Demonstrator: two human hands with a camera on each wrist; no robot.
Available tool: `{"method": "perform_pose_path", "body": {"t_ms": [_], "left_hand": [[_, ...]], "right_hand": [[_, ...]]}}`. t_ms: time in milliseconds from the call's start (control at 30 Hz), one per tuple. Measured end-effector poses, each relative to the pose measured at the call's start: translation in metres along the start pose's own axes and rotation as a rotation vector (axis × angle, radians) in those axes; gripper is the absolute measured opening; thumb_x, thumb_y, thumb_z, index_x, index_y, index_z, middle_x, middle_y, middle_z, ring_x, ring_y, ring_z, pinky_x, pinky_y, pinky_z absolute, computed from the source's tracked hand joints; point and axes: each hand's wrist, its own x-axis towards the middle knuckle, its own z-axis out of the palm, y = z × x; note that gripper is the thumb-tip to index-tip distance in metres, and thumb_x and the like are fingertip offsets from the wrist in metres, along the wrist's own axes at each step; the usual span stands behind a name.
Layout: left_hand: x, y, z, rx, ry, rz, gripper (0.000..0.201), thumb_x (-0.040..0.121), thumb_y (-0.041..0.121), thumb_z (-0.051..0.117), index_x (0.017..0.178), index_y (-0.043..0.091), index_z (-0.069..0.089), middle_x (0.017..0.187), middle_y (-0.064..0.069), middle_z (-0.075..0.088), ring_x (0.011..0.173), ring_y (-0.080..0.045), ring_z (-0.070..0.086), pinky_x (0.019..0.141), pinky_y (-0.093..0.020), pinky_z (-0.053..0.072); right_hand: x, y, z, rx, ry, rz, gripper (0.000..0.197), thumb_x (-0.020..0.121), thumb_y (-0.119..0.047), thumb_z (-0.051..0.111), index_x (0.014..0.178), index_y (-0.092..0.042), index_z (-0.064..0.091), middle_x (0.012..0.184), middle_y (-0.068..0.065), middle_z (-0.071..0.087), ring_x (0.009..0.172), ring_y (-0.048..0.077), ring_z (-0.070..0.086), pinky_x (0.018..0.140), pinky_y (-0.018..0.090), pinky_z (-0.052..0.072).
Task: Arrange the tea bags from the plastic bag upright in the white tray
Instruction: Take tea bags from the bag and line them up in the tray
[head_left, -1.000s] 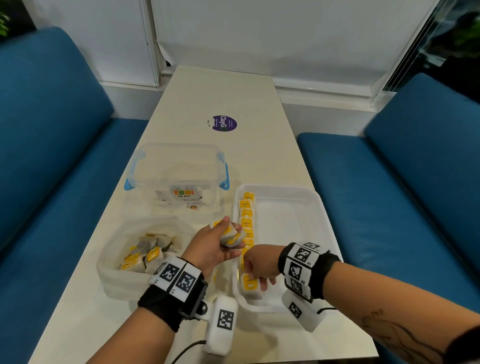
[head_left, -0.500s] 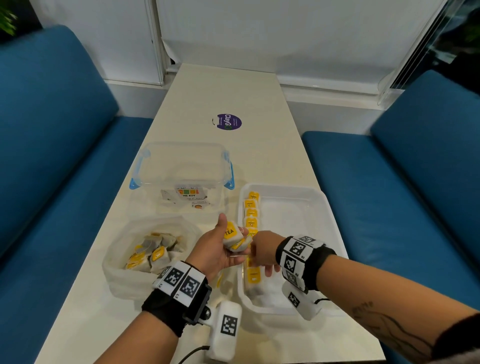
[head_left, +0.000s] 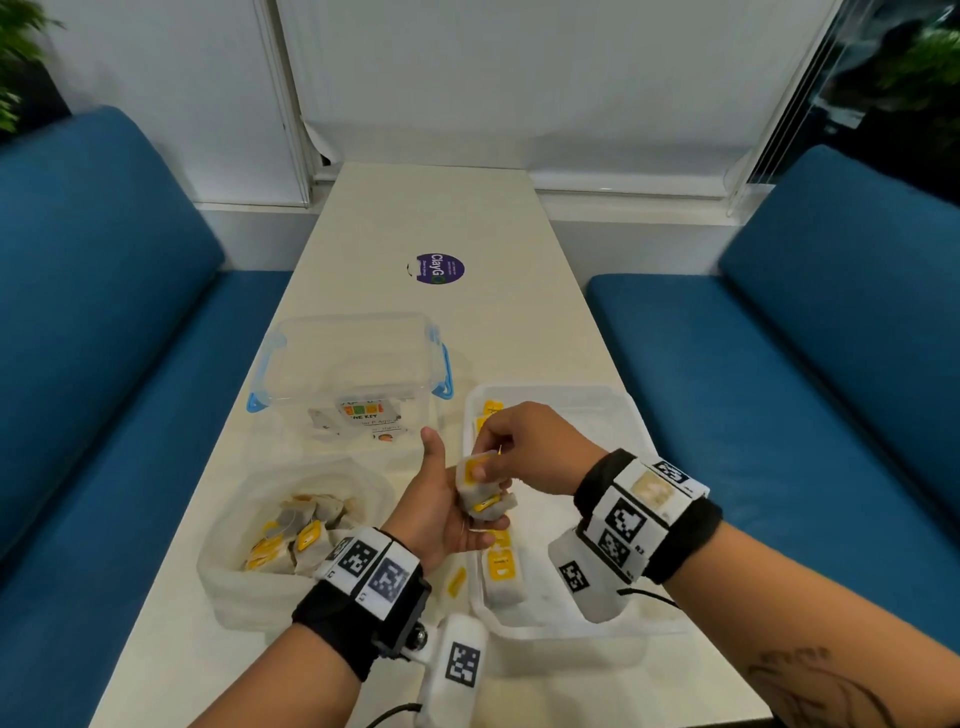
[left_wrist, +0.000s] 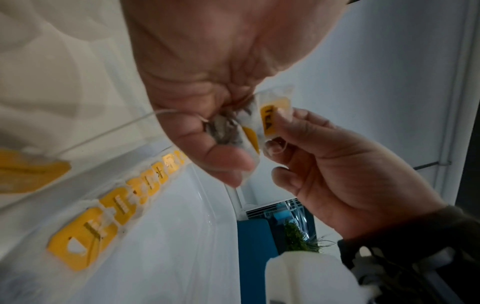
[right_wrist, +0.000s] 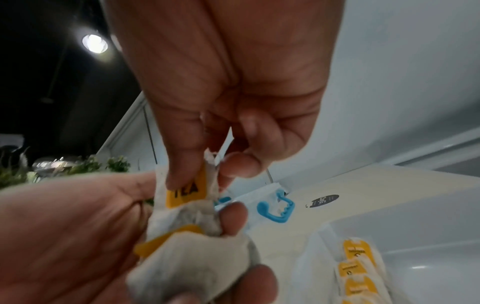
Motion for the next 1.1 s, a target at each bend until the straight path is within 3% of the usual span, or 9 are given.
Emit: {"method": "perform_pose_path", "body": {"t_ms": [167, 300, 467, 633, 767, 867, 900, 1000, 1100], "left_hand": [[0.005, -0.003, -0.004, -0.161, 0.018, 0.025, 0.085, 0.084, 0.072, 0.006, 0.09, 0.009, 0.063, 0.073, -0.011, 0.064, 0.061, -0.023, 0.057, 0.054, -0.024, 0.045], [0.008, -0.007, -0.008, -0.098, 0.137, 0.041, 0.063, 0.093, 0.06, 0.021, 0.089, 0.01, 0.058, 0.069, -0.009, 0.062, 0.055, -0.019, 0.059, 0.043, -0.018, 0.044], [0.006, -0.008, -0.014, -0.107, 0.226, 0.081, 0.049, 0.098, 0.046, 0.03, 0.083, 0.009, 0.059, 0.073, -0.01, 0.057, 0.056, -0.018, 0.056, 0.041, -0.017, 0.044], [0.004, -0.008, -0.015, -0.119, 0.241, 0.087, 0.043, 0.098, 0.04, 0.034, 0.08, 0.01, 0.059, 0.07, -0.009, 0.054, 0.054, -0.016, 0.056, 0.041, -0.016, 0.045], [0.002, -0.01, -0.015, -0.12, 0.237, 0.082, 0.038, 0.099, 0.037, 0.036, 0.082, 0.011, 0.059, 0.067, -0.007, 0.055, 0.055, -0.015, 0.056, 0.042, -0.017, 0.045], [0.002, -0.012, -0.016, -0.129, 0.226, 0.076, 0.035, 0.099, 0.035, 0.035, 0.087, 0.011, 0.057, 0.072, -0.007, 0.051, 0.061, -0.017, 0.055, 0.051, -0.021, 0.044], [0.001, -0.012, -0.016, -0.136, 0.226, 0.076, 0.034, 0.099, 0.035, 0.035, 0.087, 0.011, 0.057, 0.073, -0.007, 0.051, 0.062, -0.017, 0.055, 0.053, -0.022, 0.043], [0.001, -0.011, -0.017, -0.154, 0.222, 0.083, 0.034, 0.099, 0.034, 0.036, 0.087, 0.011, 0.057, 0.073, -0.008, 0.05, 0.061, -0.017, 0.055, 0.049, -0.02, 0.044], [0.002, -0.01, -0.019, -0.173, 0.224, 0.089, 0.033, 0.099, 0.033, 0.037, 0.087, 0.011, 0.058, 0.074, -0.009, 0.051, 0.06, -0.017, 0.056, 0.044, -0.017, 0.046]], "right_hand": [[-0.007, 0.003, -0.009, 0.137, 0.087, -0.003, 0.011, 0.082, -0.017, 0.071, 0.085, -0.006, 0.07, 0.063, -0.013, 0.055, 0.05, -0.01, 0.05, 0.053, 0.004, 0.038], [-0.013, 0.009, -0.015, 0.282, 0.111, 0.067, 0.009, 0.087, -0.012, 0.064, 0.078, -0.011, 0.06, 0.059, -0.005, 0.055, 0.044, -0.003, 0.05, 0.044, 0.004, 0.036], [-0.02, 0.021, -0.012, 0.107, 0.068, 0.189, 0.011, 0.089, -0.015, 0.06, 0.079, -0.015, 0.056, 0.062, -0.004, 0.055, 0.053, 0.005, 0.051, 0.043, 0.005, 0.034], [-0.026, 0.023, -0.002, -0.114, -0.181, 0.263, 0.007, 0.092, -0.016, 0.055, 0.085, -0.015, 0.053, 0.06, -0.006, 0.053, 0.05, 0.003, 0.046, 0.036, 0.004, 0.032], [-0.027, 0.029, 0.025, -0.266, -0.476, 0.333, 0.023, 0.092, -0.012, 0.05, 0.072, -0.021, 0.045, 0.063, -0.002, 0.056, 0.05, 0.006, 0.05, 0.044, 0.017, 0.04], [-0.022, 0.029, 0.041, -0.381, -0.652, 0.334, 0.015, 0.094, -0.012, 0.048, 0.08, -0.017, 0.046, 0.064, -0.002, 0.056, 0.047, 0.006, 0.051, 0.047, 0.018, 0.041], [-0.02, 0.027, 0.043, -0.405, -0.688, 0.328, 0.006, 0.095, -0.012, 0.048, 0.089, -0.013, 0.051, 0.066, -0.001, 0.057, 0.049, 0.007, 0.051, 0.048, 0.019, 0.042], [-0.015, 0.022, 0.051, -0.448, -0.782, 0.331, 0.016, 0.095, -0.011, 0.047, 0.109, -0.004, 0.054, 0.09, 0.013, 0.071, 0.057, 0.013, 0.056, 0.053, 0.021, 0.043], [-0.012, 0.022, 0.059, -0.542, -0.717, 0.306, 0.003, 0.091, -0.012, 0.056, 0.089, -0.013, 0.058, 0.106, 0.014, 0.07, 0.083, 0.024, 0.068, 0.057, 0.02, 0.046]]}}
